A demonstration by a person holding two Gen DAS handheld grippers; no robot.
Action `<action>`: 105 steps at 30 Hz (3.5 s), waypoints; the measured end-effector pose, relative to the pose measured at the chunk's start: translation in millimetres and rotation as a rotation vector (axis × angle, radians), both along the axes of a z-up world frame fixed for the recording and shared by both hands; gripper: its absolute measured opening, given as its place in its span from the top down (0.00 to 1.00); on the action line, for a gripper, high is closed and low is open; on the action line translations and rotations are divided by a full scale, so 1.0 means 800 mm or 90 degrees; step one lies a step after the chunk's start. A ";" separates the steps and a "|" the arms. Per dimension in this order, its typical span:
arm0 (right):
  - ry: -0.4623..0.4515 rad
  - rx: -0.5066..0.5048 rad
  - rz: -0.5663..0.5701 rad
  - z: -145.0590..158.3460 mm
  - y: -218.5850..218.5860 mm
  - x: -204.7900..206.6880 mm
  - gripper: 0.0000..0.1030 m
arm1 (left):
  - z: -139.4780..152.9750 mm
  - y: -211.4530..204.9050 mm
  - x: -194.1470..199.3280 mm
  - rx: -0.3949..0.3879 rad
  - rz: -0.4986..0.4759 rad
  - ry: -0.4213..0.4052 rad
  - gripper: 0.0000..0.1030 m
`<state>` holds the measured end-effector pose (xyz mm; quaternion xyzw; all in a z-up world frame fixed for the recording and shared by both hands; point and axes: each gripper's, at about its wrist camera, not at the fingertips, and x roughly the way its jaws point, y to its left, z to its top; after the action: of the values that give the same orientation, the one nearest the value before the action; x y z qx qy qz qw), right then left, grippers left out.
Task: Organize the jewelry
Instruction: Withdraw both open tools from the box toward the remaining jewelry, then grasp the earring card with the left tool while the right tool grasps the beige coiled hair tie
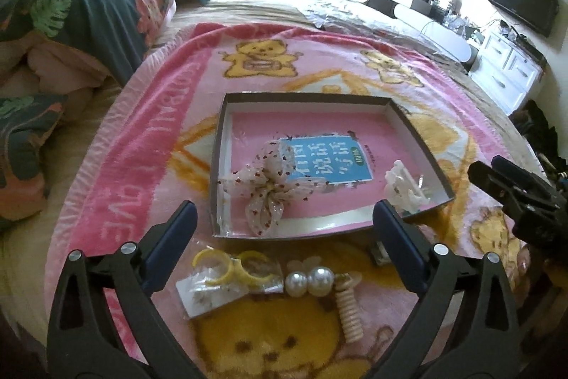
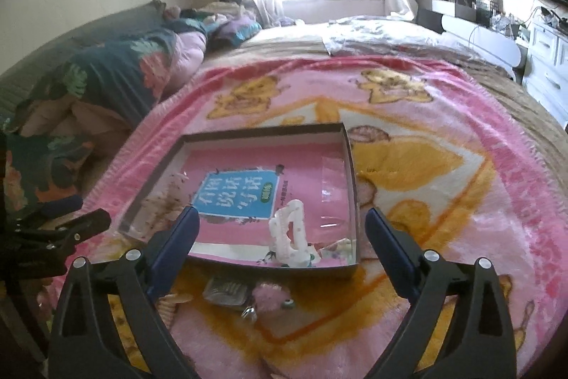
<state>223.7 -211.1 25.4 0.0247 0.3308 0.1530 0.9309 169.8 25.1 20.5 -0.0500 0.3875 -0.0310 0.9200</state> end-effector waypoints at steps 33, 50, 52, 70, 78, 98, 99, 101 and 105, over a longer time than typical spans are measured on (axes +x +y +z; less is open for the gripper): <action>-0.031 0.016 0.097 0.039 0.035 -0.121 0.04 | 0.015 0.019 -0.112 0.002 0.014 -0.019 0.09; 0.019 -0.004 0.148 0.005 0.076 -0.132 0.04 | -0.038 0.070 -0.129 0.030 0.069 0.041 0.09; 0.024 -0.009 0.157 -0.001 0.084 -0.133 0.04 | -0.044 0.075 -0.129 0.033 0.075 0.047 0.09; 0.077 -0.033 0.172 -0.059 0.133 -0.115 0.04 | -0.094 0.085 -0.095 0.054 0.043 0.096 0.09; 0.115 -0.049 0.168 -0.094 0.152 -0.091 0.13 | -0.117 0.079 -0.054 0.087 -0.009 0.113 0.09; 0.150 -0.063 0.171 -0.127 0.153 -0.063 0.82 | -0.129 0.046 -0.036 0.102 -0.126 0.098 0.52; 0.149 -0.064 0.174 -0.126 0.151 -0.065 0.83 | -0.128 0.043 -0.041 0.105 -0.129 0.096 0.53; 0.150 -0.061 0.177 -0.125 0.148 -0.068 0.83 | -0.125 0.040 -0.047 0.104 -0.130 0.093 0.54; 0.150 -0.059 0.182 -0.123 0.142 -0.077 0.83 | -0.116 0.034 -0.065 0.091 -0.126 0.091 0.54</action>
<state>162.0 -97.2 -72.7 -0.0473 0.4445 0.2641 0.8546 117.6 52.2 -72.3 0.0521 0.4559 -0.0903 0.8839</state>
